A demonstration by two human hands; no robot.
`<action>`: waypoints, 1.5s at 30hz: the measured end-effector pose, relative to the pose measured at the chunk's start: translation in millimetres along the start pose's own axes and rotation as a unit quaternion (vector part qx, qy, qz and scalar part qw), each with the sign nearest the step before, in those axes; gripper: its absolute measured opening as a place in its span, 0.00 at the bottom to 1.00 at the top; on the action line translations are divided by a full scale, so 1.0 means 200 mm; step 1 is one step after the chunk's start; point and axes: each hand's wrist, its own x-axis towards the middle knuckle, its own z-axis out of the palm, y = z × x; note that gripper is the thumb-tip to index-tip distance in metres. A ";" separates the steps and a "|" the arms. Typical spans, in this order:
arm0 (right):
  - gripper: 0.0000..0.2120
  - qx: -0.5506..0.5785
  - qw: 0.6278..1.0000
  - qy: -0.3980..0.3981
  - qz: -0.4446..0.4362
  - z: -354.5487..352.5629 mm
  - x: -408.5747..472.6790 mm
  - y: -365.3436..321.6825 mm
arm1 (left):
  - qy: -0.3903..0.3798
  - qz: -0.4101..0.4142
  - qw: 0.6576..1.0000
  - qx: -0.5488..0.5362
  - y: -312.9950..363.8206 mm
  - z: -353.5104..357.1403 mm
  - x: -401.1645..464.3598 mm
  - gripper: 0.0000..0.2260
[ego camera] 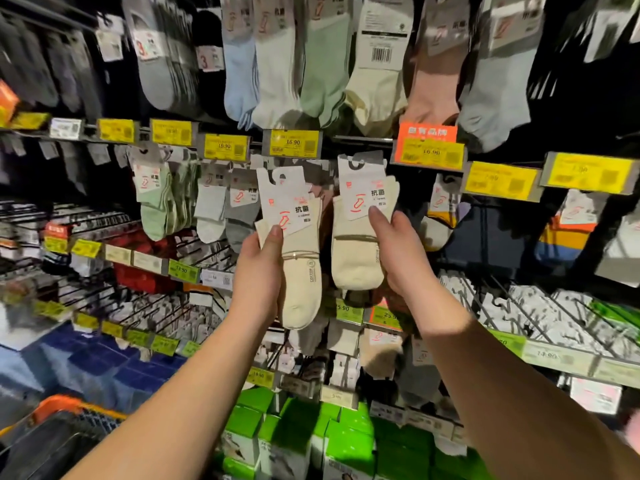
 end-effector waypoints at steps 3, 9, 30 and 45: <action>0.18 -0.029 0.999 0.022 -0.001 0.00 0.04 0.04 | 0.002 -0.002 1.000 -0.016 0.00 0.01 0.00 0.11; 0.16 -0.089 0.995 0.026 -0.020 0.01 0.08 0.06 | -0.032 -0.021 0.998 -0.044 -0.01 0.01 -0.01 0.11; 0.17 -0.127 0.991 0.047 0.016 0.02 0.15 0.10 | -0.067 -0.042 0.993 -0.093 -0.01 0.05 0.01 0.15; 0.33 -0.209 0.975 0.009 0.072 -0.01 0.23 0.15 | -0.099 -0.046 0.991 -0.076 -0.03 0.19 0.04 0.06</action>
